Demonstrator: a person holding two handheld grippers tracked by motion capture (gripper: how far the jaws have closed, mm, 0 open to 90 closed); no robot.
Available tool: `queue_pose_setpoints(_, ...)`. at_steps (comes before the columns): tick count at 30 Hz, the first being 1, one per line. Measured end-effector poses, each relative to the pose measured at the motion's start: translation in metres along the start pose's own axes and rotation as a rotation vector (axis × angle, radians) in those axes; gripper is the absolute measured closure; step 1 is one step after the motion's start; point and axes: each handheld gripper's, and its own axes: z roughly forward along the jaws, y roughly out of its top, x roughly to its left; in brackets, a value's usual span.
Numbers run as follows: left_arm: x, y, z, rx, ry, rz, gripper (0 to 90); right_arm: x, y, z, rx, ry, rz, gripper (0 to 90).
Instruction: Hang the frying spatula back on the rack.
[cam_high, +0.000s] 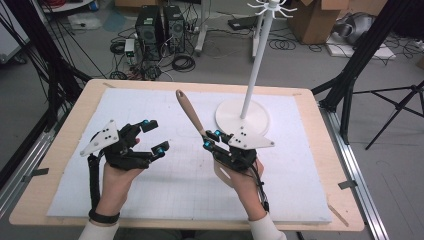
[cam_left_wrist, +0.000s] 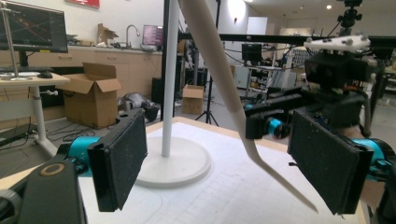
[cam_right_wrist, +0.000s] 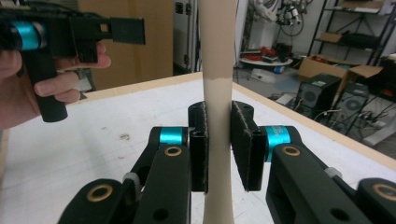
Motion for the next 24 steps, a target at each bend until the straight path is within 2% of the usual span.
queue_pose_setpoints(3,-0.002,0.003,0.008,-0.012,0.006,-0.011,20.2,0.002,0.0,0.001,-0.005,-0.001,-0.01,77.4)
queue_pose_setpoints(6,-0.005,0.006,0.016,-0.007,0.025,-0.006,20.2,0.005,-0.001,0.0,-0.015,-0.005,-0.012,77.4)
queue_pose_setpoints(9,-0.007,0.007,0.026,-0.029,0.03,-0.029,20.2,0.006,-0.001,0.0,-0.022,-0.006,-0.019,77.3)
queue_pose_setpoints(12,-0.009,0.007,0.037,-0.002,0.045,-0.012,20.5,0.009,-0.001,0.001,-0.024,-0.01,-0.026,77.4)
queue_pose_setpoints(14,-0.011,0.007,0.048,-0.005,0.029,-0.027,20.5,0.01,-0.001,0.001,-0.025,-0.016,-0.031,77.3)
queue_pose_setpoints(17,-0.012,0.007,0.054,0.002,0.029,-0.018,20.9,0.01,-0.001,0.0,-0.029,-0.015,-0.036,77.4)
queue_pose_setpoints(21,-0.013,0.007,0.063,-0.002,0.03,-0.037,22.7,0.011,-0.001,-0.001,-0.037,-0.023,-0.037,77.3)
queue_pose_setpoints(24,-0.014,0.007,0.068,-0.001,0.031,-0.05,29.4,0.012,-0.002,-0.001,-0.043,-0.029,-0.043,77.3)
